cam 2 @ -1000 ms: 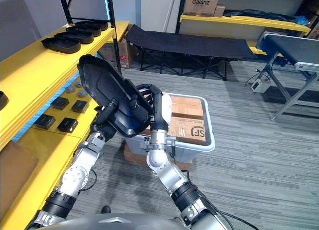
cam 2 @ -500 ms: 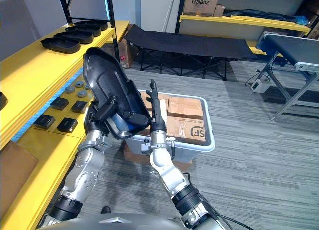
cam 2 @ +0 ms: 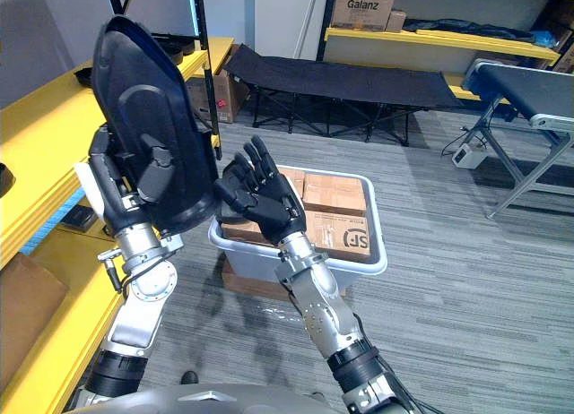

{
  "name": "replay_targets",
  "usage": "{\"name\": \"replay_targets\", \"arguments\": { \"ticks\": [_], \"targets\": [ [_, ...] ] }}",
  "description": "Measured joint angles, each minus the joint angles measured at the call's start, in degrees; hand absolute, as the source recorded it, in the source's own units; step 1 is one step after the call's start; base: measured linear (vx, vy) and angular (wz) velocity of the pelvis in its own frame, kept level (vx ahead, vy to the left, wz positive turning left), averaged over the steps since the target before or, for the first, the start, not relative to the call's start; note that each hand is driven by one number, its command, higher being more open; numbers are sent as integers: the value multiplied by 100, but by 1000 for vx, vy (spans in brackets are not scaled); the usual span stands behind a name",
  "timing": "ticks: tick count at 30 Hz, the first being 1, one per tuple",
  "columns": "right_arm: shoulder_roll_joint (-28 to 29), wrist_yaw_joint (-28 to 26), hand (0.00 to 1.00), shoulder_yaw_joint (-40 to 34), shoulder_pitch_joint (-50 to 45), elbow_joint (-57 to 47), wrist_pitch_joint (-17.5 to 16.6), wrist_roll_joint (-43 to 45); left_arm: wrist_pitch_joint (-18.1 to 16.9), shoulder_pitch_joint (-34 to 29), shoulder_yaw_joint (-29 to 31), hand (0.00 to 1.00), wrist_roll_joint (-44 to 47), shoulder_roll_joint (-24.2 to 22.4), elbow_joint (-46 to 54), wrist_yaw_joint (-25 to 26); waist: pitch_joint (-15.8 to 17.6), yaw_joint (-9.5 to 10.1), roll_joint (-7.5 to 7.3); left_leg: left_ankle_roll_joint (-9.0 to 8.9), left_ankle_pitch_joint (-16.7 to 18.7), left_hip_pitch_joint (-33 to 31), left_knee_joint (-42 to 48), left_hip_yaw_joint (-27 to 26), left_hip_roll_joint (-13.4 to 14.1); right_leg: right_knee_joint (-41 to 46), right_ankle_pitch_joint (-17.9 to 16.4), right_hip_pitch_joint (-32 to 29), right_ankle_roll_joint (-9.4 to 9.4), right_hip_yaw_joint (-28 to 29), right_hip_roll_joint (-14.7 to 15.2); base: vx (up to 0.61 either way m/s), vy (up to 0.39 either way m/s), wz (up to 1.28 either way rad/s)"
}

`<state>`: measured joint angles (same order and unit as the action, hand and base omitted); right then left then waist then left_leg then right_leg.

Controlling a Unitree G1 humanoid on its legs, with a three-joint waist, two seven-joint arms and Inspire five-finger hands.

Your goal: Walk over and take three plastic housings, then place them on the shelf

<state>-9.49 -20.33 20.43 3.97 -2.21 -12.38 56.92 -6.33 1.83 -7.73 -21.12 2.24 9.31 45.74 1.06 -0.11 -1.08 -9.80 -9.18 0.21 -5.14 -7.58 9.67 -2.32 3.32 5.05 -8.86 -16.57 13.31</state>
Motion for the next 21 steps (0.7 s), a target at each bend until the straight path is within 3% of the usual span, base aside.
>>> {"name": "replay_targets", "arguments": {
  "ticks": [2,6,11,16,21],
  "targets": [
    [129,-273,100,-374,-239,-273,3,62,-125,-33,231,0,43,-2,-100,129,0,-3,-10,10,19,0,-1,-6,0,-1,-6,-4,3,7,0,0,0,0],
    [270,-152,100,-1143,-937,-293,95,-1077,-690,-457,832,0,572,-55,-73,281,-7,-26,-57,22,43,-79,-1,13,-3,-40,-26,-34,-7,-41,0,1,-1,3],
    [314,-74,100,-1315,-1233,568,283,-1172,-769,-1237,1481,0,987,-311,597,143,-1,44,-52,24,-2,-299,5,287,-31,-80,-27,-23,1,-339,-10,32,-15,28],
    [323,-39,100,-1200,-1136,730,312,-1457,-960,-1863,2200,0,1421,-523,1136,-273,1,491,-55,32,-45,-392,19,798,-115,-73,-141,276,-69,-887,-17,31,-32,53],
    [341,381,100,-843,-527,1179,282,-2040,-1533,-2585,2904,0,2587,-733,1645,-1128,17,984,-90,6,-55,-543,17,1270,-171,64,-395,431,-72,-1390,-42,1,-39,50]
  ]
}}
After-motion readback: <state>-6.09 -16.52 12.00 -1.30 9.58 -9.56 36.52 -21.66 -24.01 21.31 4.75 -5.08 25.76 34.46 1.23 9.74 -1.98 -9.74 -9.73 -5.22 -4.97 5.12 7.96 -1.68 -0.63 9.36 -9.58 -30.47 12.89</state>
